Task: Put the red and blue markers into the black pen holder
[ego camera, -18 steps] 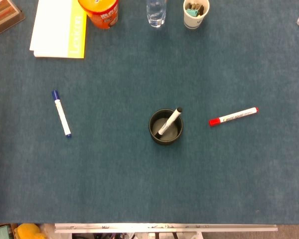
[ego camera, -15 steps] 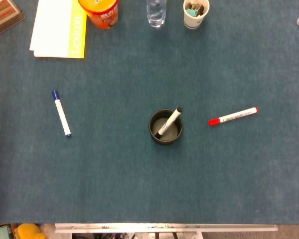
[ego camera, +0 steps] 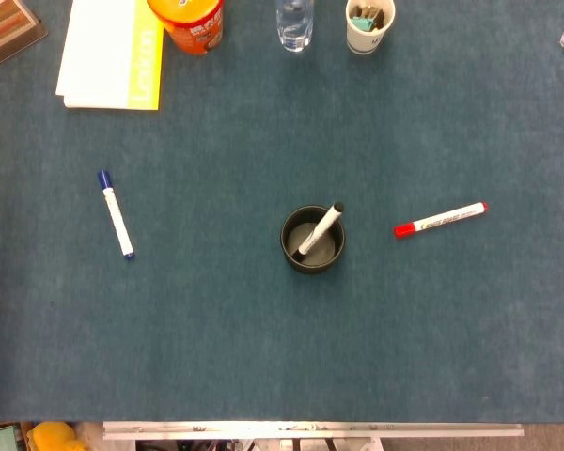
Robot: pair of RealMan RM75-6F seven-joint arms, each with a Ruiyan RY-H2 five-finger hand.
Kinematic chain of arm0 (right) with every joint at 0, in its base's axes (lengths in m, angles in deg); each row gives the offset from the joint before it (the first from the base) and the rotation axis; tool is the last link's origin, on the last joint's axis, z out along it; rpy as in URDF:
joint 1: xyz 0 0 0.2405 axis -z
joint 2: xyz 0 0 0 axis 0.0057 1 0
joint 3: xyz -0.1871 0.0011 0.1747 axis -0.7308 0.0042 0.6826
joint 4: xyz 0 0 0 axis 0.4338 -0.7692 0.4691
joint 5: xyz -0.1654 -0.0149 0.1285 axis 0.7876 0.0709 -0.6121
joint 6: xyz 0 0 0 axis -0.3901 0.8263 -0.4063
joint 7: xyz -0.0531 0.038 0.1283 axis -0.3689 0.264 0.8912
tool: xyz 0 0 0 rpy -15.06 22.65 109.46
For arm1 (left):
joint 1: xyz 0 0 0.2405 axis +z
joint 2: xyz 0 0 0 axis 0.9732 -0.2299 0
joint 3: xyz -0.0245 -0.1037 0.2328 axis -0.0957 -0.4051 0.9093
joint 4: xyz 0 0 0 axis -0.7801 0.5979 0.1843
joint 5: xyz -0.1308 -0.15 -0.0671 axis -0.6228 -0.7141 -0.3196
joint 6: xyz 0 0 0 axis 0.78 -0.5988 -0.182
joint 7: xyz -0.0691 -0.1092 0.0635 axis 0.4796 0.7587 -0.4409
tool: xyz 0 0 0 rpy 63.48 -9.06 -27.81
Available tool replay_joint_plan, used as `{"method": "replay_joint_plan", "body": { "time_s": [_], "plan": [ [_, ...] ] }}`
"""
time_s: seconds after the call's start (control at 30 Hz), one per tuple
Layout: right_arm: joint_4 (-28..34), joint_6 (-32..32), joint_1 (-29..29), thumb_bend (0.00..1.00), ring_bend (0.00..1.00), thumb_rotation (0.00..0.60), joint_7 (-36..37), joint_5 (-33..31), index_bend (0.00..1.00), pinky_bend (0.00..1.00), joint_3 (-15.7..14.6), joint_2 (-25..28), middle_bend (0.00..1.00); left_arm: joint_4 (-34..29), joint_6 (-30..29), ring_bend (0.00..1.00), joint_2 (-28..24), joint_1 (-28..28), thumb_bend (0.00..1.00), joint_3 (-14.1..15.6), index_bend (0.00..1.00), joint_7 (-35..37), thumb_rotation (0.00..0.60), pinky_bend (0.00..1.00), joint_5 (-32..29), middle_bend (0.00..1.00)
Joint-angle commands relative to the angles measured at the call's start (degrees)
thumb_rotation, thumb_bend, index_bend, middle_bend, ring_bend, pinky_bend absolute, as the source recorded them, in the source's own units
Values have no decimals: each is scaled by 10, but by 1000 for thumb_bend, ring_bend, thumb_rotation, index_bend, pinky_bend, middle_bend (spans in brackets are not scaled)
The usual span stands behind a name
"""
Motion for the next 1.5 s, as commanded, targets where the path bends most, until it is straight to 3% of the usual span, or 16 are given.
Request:
{"method": "replay_joint_plan", "body": {
  "time_s": [0.03, 0.13, 0.3, 0.57, 0.93, 1.5],
  "plan": [
    [2, -9, -8, 329, 41, 600, -4, 6, 325, 128, -1, 0, 250, 0, 0, 0, 0, 0, 229, 0, 217, 0, 600, 79, 0, 40],
    [1, -26, -22, 317, 57, 600, -20, 21, 381, 128, -6, -3, 285, 0, 0, 0, -1, 0, 229, 0, 217, 1, 600, 79, 1, 40],
    [-10, -59, -51, 173, 61, 600, -73, 39, 484, 128, -10, -27, 302, -1, -3, 0, -3, 3, 229, 2, 217, 2, 600, 79, 3, 40],
    [-56, -97, -89, 147, 61, 600, -123, 48, 535, 131, -13, -94, 302, -3, -12, 0, -9, 10, 229, 5, 217, 9, 600, 79, 7, 40],
    [-116, -137, -131, 146, 62, 600, -141, 45, 576, 113, -14, -176, 277, -1, -19, 0, -15, 17, 229, 6, 217, 19, 600, 79, 9, 40],
    [-189, -180, -180, 233, 53, 600, -243, 49, 576, 20, -30, -274, 246, 2, -22, 0, -16, 21, 229, 6, 217, 21, 600, 79, 9, 40]
  ]
}}
